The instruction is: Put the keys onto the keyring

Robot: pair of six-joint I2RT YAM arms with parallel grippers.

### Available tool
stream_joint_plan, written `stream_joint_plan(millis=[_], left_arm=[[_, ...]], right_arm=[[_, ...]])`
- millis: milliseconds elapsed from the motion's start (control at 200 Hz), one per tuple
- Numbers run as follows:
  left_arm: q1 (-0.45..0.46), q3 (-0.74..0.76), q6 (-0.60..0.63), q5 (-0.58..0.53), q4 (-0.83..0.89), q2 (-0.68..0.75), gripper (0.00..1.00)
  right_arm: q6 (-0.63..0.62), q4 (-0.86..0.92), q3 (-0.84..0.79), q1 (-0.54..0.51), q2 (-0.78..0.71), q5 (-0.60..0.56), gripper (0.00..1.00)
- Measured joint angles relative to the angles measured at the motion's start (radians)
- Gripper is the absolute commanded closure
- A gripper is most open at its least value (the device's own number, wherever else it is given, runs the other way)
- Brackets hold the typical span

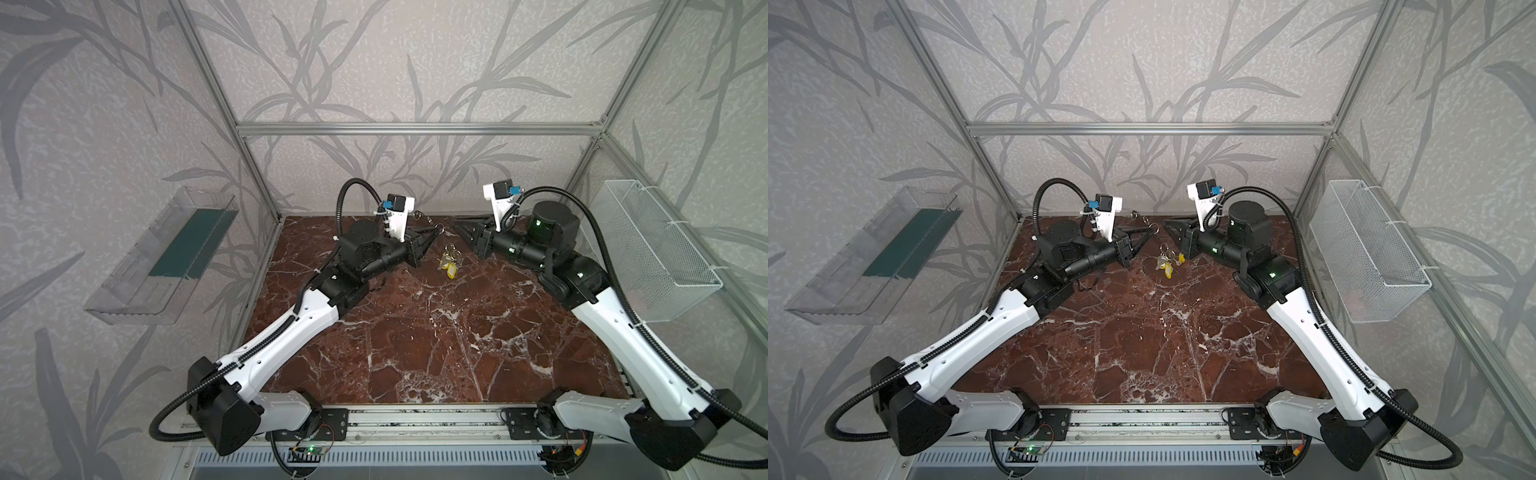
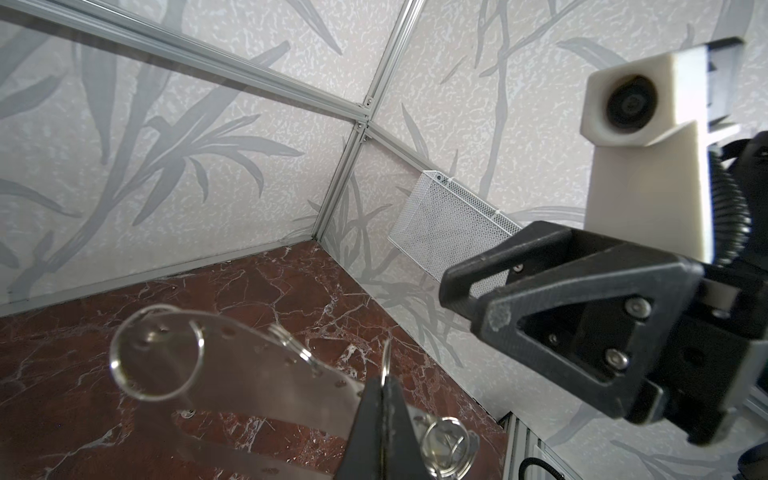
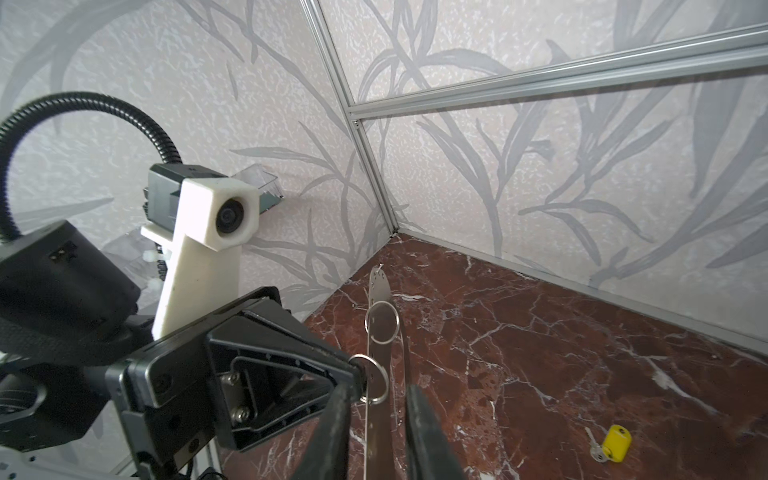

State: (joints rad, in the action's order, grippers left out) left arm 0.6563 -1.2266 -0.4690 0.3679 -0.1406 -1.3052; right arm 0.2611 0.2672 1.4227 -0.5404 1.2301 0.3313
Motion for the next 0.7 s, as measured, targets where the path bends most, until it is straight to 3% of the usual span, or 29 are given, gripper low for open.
stream_joint_plan(millis=[210, 505, 700], left_arm=[[0.000, 0.000, 0.006, 0.001, 0.007, -0.003, 1.00], [-0.043, -0.050, 0.002, 0.088, 0.027, -0.025, 1.00], [-0.083, -0.084, -0.018, 0.163, 0.028, -0.064, 1.00]], right_arm=[[-0.026, 0.014, 0.001, -0.001, 0.029, -0.024, 0.78], [0.153, -0.114, -0.024, 0.127, 0.064, 0.229, 0.77], [0.229, -0.196, -0.024, 0.133, 0.107, 0.364, 0.77]])
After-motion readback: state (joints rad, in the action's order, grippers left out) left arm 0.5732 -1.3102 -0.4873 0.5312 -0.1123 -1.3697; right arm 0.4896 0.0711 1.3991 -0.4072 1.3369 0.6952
